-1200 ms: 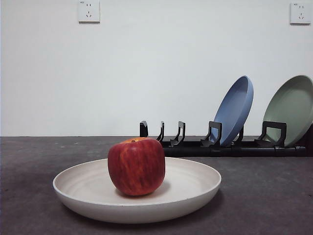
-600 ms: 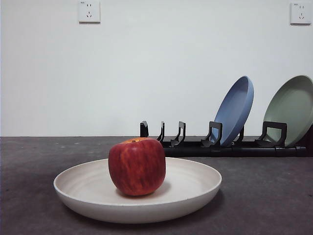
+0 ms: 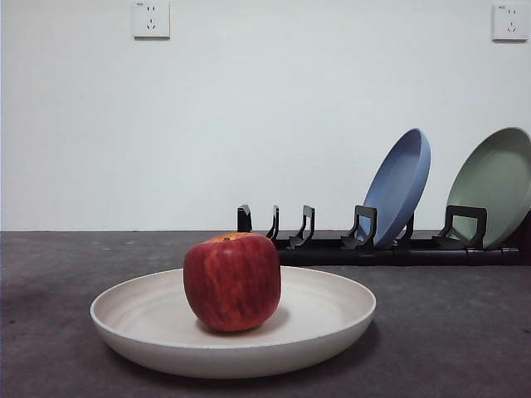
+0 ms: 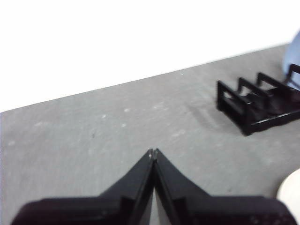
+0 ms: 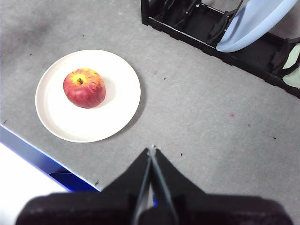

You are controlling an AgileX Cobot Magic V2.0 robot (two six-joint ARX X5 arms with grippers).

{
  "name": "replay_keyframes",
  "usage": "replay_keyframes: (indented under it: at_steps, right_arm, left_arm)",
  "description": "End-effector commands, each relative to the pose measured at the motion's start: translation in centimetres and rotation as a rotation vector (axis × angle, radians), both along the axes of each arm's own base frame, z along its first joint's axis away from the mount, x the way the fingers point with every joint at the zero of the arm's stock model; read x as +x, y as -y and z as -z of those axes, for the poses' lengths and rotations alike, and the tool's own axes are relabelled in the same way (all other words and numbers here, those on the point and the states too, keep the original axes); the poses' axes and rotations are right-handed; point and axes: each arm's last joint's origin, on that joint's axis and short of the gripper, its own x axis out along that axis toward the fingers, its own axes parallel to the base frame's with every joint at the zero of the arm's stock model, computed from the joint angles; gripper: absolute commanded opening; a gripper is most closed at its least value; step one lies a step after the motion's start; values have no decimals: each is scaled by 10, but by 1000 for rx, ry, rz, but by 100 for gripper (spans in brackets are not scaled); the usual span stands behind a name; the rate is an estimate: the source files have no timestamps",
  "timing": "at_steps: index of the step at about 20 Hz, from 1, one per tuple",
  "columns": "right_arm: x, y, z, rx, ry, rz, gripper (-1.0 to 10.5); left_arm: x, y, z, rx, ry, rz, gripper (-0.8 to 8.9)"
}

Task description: Take the yellow plate from the plate rack,put the plate on the table,take the apple from the table,put the apple in the plate

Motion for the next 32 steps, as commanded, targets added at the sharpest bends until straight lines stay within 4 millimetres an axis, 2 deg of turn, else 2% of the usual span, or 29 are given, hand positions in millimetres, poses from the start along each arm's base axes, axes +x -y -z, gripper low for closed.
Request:
replay_keyframes:
  at_steps: [1,6,11,32]
  right_arm:
    - [0,0,1,2,-1,8,-11]
    - [0,0,1,1,-1,8,-11]
    - [0,0,1,1,-2,8,-11]
    - [1,2,0,-4,12,35,-5]
  left_arm:
    - [-4,-11,37,6,-10,-51,-3]
    - [-10,-27,64,-47,26,-199,-3]
    - [-10,-30,81,-74,-7,-148,-3]
    - [-11,-31,84,-68,-36,-156,-3]
